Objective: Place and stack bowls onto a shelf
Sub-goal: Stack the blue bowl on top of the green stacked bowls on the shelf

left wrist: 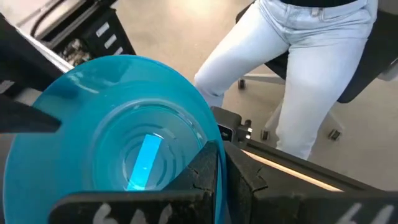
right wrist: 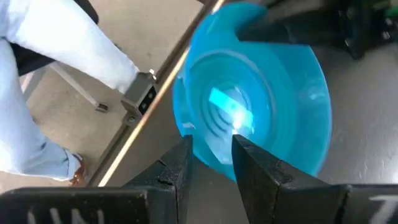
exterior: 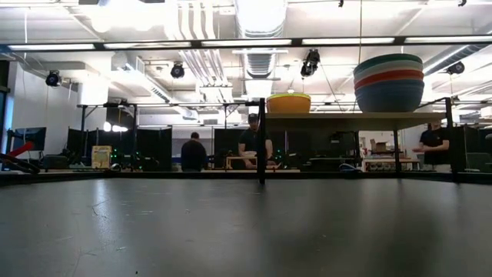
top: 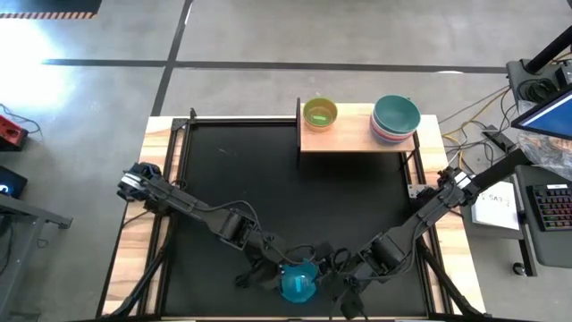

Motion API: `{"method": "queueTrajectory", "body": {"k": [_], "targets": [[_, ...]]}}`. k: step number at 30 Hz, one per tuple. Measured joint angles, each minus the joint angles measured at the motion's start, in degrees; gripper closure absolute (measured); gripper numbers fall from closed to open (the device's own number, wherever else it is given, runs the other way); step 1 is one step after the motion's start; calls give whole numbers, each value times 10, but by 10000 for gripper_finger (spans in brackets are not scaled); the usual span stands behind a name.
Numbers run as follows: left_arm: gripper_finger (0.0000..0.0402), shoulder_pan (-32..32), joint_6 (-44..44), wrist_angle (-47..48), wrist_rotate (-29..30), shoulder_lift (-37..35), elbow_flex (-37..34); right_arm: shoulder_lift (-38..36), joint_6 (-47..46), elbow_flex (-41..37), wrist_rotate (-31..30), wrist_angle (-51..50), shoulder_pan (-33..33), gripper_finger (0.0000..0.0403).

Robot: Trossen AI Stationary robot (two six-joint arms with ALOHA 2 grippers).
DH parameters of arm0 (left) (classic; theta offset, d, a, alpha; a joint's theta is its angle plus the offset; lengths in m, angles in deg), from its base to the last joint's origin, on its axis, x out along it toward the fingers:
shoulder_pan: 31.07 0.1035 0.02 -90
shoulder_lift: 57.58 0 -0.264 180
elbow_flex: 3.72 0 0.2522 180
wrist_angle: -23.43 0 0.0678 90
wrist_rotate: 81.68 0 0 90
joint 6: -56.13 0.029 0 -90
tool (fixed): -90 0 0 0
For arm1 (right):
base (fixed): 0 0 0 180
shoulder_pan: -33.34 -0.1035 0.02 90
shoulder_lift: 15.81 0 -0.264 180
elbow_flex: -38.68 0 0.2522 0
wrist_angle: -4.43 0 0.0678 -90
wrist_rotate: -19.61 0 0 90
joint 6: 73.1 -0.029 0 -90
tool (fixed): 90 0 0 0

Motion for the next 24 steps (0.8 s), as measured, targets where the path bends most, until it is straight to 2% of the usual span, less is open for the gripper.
{"method": "queueTrajectory", "body": {"k": [13, 24], "targets": [[401, 12, 32, -43, 0, 0, 5, -1, 6, 1, 26, 7, -1, 325], [382, 13, 39, -63, 5, 1, 6, -1, 2, 1, 74, 10, -1, 391]]}}
